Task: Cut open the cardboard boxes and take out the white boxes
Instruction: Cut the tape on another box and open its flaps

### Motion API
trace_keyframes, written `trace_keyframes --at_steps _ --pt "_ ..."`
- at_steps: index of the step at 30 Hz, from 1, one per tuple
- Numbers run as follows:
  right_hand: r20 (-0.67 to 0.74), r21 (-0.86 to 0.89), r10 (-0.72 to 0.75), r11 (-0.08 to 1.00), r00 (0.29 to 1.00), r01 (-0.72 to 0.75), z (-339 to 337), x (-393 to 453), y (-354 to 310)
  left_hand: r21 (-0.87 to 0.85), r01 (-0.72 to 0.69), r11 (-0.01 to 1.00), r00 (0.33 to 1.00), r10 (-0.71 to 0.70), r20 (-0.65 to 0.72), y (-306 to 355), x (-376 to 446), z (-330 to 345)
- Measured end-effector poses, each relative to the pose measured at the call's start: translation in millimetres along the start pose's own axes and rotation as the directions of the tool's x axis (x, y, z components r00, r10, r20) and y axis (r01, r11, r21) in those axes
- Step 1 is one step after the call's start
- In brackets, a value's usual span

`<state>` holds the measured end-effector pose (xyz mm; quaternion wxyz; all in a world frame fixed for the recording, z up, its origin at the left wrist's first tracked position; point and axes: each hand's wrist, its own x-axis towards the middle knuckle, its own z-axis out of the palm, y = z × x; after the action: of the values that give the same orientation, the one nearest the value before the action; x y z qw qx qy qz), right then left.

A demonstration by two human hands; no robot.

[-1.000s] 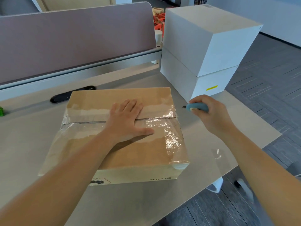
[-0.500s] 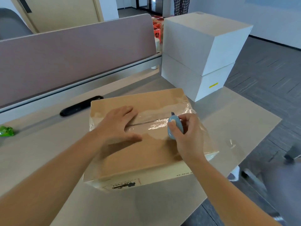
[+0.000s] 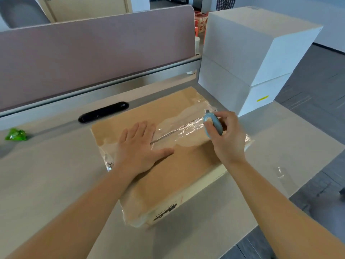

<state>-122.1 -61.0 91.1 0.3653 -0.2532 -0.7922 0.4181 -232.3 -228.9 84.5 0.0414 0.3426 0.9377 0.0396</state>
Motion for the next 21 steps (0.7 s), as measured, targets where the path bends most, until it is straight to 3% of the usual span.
trace_keyframes --at_steps 3,5,8,12,16,18,21 --pt "0.041 -0.053 -0.101 0.993 0.994 0.103 4 16 -1 -0.042 0.144 0.989 0.989 -0.145 -0.007 10 -7 3" --pt "0.045 0.022 -0.135 0.991 0.99 0.134 4 12 -4 -0.075 0.222 0.972 0.975 -0.223 -0.014 19 -10 2" --pt "0.086 0.21 -0.098 0.974 0.991 0.078 -1 -13 -9 -0.113 0.323 0.939 0.945 -0.326 -0.003 45 -21 5" --pt "0.076 0.271 -0.067 0.962 0.995 0.044 -17 -40 -6 -0.206 0.412 0.888 0.911 -0.41 0.053 78 -38 7" --pt "0.089 0.373 0.045 0.925 0.995 -0.075 -28 -54 0 -0.317 0.277 0.907 0.959 -0.283 0.03 70 -45 -4" --pt "0.114 0.385 0.056 0.918 0.992 -0.096 -27 -60 1 -0.269 0.128 0.955 0.992 -0.118 0.055 60 -40 -12" --pt "0.097 0.408 0.051 0.909 0.994 -0.086 -19 -61 5 -0.103 -0.071 0.992 0.98 0.089 0.18 48 -29 -12"
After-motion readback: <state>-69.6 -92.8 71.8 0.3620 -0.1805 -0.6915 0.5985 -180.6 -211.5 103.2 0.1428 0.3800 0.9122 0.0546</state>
